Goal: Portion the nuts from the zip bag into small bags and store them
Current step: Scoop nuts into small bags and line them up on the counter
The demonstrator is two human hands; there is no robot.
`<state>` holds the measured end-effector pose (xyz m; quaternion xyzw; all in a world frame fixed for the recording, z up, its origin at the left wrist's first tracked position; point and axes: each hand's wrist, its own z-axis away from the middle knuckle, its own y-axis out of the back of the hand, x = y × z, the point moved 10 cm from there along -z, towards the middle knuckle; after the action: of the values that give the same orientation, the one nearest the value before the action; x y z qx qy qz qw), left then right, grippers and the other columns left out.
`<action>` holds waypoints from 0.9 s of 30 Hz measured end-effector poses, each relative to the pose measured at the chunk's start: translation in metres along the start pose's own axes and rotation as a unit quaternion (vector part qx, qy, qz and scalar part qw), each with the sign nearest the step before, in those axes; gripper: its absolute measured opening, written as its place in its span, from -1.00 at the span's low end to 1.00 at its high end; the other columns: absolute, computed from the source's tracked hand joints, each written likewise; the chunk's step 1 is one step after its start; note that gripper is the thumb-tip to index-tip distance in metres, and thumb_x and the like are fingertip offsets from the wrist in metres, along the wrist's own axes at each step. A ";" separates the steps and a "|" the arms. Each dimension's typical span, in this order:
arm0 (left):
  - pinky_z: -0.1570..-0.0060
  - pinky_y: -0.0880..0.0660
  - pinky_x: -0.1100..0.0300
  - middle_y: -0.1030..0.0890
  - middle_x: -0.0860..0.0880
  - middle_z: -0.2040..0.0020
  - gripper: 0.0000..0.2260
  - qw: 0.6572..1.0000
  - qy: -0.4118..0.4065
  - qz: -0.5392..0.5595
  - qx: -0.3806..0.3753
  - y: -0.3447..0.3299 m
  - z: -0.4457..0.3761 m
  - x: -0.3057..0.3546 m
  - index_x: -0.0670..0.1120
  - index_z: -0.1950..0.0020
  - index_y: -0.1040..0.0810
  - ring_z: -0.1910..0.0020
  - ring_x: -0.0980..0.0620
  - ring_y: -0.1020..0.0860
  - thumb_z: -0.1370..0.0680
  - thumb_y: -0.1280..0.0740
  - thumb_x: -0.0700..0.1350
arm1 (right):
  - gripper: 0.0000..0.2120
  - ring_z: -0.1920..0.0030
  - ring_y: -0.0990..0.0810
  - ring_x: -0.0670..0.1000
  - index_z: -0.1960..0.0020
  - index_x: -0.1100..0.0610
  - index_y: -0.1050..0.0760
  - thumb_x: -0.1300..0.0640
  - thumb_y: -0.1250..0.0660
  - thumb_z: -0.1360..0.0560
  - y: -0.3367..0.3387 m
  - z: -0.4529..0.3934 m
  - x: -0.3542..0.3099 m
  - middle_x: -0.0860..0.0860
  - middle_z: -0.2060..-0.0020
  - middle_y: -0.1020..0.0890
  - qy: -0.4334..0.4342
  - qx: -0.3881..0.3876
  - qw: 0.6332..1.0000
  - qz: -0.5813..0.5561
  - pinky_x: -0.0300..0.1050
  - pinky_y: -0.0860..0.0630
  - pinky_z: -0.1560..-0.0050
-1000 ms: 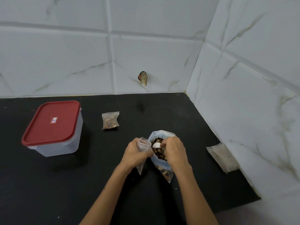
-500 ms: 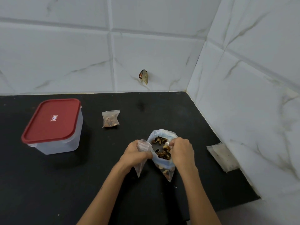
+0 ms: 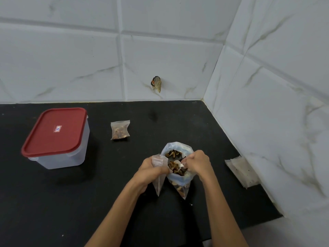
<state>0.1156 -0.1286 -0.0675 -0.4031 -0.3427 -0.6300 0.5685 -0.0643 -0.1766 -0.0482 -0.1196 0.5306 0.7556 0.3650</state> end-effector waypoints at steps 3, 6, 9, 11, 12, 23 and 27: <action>-0.16 -0.51 0.03 -0.66 -0.11 0.02 -0.68 1.000 0.004 0.017 -0.003 0.001 0.003 0.000 -0.12 -0.09 -0.55 -0.08 -0.06 -0.60 -0.36 -0.47 -0.27 | -0.89 0.20 -0.59 -0.01 0.06 0.16 -0.62 0.22 -0.34 -0.45 -0.004 0.002 0.011 0.07 0.12 -0.65 -0.041 -0.033 0.995 -0.089 -0.13 -0.55 0.20; -0.13 -0.51 0.06 -0.65 -0.13 -0.01 -0.67 1.000 0.004 0.006 -0.009 0.001 0.003 0.001 -0.13 -0.12 -0.55 -0.08 -0.05 -0.60 -0.38 -0.46 -0.27 | -0.86 0.36 -0.47 -0.08 0.13 0.17 -0.64 0.29 -0.30 -0.48 -0.007 0.008 0.017 0.10 0.21 -0.64 -0.070 -0.060 0.985 -0.145 -0.22 -0.38 0.37; -0.10 -0.50 0.09 -0.64 -0.10 -0.05 -0.58 1.000 0.014 -0.018 0.002 0.004 0.002 -0.001 -0.10 -0.19 -0.51 -0.09 -0.02 -0.58 -0.36 -0.48 -0.22 | -0.85 0.42 -0.42 -0.10 0.11 0.22 -0.64 0.34 -0.29 -0.49 -0.006 0.015 0.017 0.08 0.31 -0.60 -0.080 -0.079 0.975 -0.192 -0.27 -0.34 0.43; -0.11 -0.49 0.08 -0.62 -0.09 -0.06 -0.55 0.999 0.017 -0.033 0.012 0.005 0.002 0.000 -0.07 -0.21 -0.49 -0.10 -0.01 -0.56 -0.36 -0.49 -0.21 | -0.86 0.41 -0.45 -0.11 0.10 0.22 -0.64 0.35 -0.30 -0.49 -0.005 0.018 0.018 0.06 0.31 -0.61 -0.087 -0.086 0.967 -0.221 -0.28 -0.35 0.42; -0.11 -0.49 0.08 -0.61 -0.08 -0.07 -0.55 0.999 0.016 -0.041 0.020 0.005 0.002 0.000 -0.06 -0.21 -0.48 -0.10 0.00 -0.56 -0.36 -0.49 -0.21 | -0.87 0.40 -0.46 -0.11 0.09 0.21 -0.64 0.34 -0.31 -0.49 -0.005 0.019 0.019 0.05 0.29 -0.62 -0.093 -0.088 0.964 -0.231 -0.28 -0.37 0.40; 0.22 -0.51 0.24 -0.55 0.07 0.12 -0.75 0.955 -0.143 -0.198 0.169 0.015 0.029 0.063 0.01 0.05 -0.46 0.14 0.15 -0.54 -0.36 -0.44 -0.16 | -0.84 0.33 -0.48 -0.10 0.10 0.18 -0.64 0.35 -0.30 -0.49 0.036 0.040 -0.008 0.08 0.27 -0.64 -0.017 -0.021 0.948 -0.317 -0.24 -0.42 0.30; 0.29 -0.44 0.28 -0.54 0.07 0.13 -0.75 0.949 -0.164 -0.212 0.167 0.006 0.030 0.077 0.03 0.09 -0.42 0.17 0.14 -0.52 -0.35 -0.43 -0.15 | -0.82 0.32 -0.50 -0.09 0.11 0.14 -0.64 0.34 -0.30 -0.50 0.063 0.063 -0.040 0.08 0.28 -0.64 0.062 0.010 0.947 -0.314 -0.23 -0.48 0.25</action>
<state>0.1229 -0.1368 0.0143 -0.3184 -0.6087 -0.5952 0.4170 -0.0656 -0.1482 0.0451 -0.3233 0.4957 0.5880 0.5514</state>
